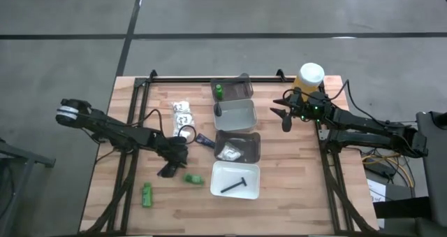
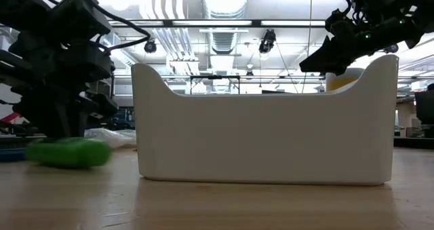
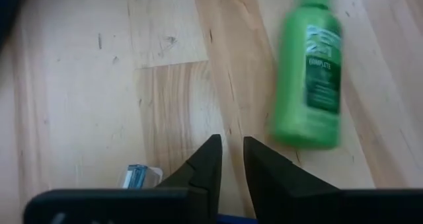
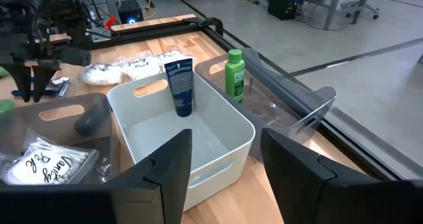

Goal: Pick & Place Travel size toiletries
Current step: Put the right green shampoo into the top black bin

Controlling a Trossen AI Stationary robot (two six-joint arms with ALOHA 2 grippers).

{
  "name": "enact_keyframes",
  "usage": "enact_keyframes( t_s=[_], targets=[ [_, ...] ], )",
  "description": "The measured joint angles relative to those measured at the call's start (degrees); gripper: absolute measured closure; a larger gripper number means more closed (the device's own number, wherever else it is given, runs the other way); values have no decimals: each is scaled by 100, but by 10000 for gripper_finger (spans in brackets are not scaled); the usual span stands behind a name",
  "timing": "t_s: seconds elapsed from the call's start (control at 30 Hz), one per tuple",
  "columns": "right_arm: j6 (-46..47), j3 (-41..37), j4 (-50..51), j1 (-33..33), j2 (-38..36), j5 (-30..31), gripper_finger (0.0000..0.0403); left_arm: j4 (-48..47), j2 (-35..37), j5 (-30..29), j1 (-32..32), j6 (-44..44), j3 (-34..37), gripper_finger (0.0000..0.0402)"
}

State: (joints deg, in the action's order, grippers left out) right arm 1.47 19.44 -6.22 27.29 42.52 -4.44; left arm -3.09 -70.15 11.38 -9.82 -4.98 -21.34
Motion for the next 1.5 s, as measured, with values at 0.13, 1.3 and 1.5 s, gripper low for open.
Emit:
enact_keyframes(
  t_s=[0.13,1.3,1.5],
  targets=[
    [125,0,-1,0,0,-6,239,0,0,4,0,-28,0,337],
    [-310,-1845,-514,286,-3087,-2148,359,8,9,-15,3,-378,-10,337],
    [-261,-1893,-526,284,-3615,-2112,374,9,11,-14,7,-421,-165,337]
  ],
)
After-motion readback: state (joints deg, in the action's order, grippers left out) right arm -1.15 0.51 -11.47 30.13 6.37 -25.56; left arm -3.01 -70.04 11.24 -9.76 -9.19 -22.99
